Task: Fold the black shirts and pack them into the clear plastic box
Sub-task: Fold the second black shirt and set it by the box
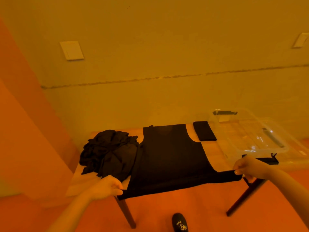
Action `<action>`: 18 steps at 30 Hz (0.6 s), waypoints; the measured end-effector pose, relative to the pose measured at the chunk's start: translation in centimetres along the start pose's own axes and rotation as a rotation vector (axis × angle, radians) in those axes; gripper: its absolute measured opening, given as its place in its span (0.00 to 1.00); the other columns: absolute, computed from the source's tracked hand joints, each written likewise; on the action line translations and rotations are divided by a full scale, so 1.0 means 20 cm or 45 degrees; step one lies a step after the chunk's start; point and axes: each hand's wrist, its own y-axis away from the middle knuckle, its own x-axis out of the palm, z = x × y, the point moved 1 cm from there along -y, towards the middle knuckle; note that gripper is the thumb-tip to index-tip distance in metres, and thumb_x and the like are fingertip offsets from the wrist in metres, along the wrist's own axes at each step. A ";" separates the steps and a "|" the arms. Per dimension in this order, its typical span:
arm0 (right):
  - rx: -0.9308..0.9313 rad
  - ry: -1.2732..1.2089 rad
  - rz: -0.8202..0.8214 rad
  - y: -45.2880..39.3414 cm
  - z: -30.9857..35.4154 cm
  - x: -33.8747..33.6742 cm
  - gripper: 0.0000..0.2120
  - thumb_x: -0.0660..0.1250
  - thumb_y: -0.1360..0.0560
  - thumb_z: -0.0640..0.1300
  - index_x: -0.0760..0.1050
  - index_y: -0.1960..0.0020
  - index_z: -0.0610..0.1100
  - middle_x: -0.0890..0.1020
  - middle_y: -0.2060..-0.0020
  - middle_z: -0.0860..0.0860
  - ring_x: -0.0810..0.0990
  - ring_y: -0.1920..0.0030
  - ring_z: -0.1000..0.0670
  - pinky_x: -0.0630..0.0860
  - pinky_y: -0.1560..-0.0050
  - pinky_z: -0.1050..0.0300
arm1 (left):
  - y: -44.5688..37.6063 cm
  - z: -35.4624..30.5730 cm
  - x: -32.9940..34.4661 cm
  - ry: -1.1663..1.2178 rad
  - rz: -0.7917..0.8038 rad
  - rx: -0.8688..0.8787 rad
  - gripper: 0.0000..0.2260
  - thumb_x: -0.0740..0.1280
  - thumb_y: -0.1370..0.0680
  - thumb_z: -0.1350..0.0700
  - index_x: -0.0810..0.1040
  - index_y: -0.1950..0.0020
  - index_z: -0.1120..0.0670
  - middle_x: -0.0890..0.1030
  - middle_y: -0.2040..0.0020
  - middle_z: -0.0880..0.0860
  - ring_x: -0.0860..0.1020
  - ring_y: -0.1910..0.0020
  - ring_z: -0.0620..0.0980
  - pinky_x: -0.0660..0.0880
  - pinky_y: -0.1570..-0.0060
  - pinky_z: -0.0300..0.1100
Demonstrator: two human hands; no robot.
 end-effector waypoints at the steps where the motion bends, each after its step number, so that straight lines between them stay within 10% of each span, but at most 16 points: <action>1: -0.002 0.017 0.013 0.00 0.00 -0.01 0.07 0.65 0.25 0.36 0.79 0.59 0.41 0.78 0.77 0.52 0.75 0.77 0.56 0.73 0.70 0.65 | 0.00 -0.01 0.00 0.011 0.033 -0.014 0.09 0.62 0.21 0.60 0.78 0.45 0.62 0.71 0.82 0.38 0.70 0.81 0.35 0.66 0.75 0.28; 7: -0.013 0.015 -0.085 -0.09 0.05 -0.09 0.07 0.66 0.25 0.35 0.79 0.60 0.44 0.78 0.77 0.49 0.75 0.77 0.55 0.73 0.70 0.64 | -0.15 0.13 -0.13 0.192 -0.065 -0.012 0.07 0.66 0.24 0.61 0.81 0.61 0.55 0.80 0.64 0.48 0.79 0.64 0.40 0.78 0.55 0.40; 18: 0.026 -0.036 -0.184 -0.66 0.21 -0.40 0.06 0.66 0.25 0.40 0.79 0.49 0.41 0.77 0.74 0.46 0.76 0.70 0.51 0.70 0.65 0.61 | -0.72 0.07 -0.57 0.277 -0.229 -0.061 0.07 0.65 0.23 0.59 0.80 0.57 0.50 0.82 0.58 0.49 0.81 0.58 0.47 0.76 0.56 0.34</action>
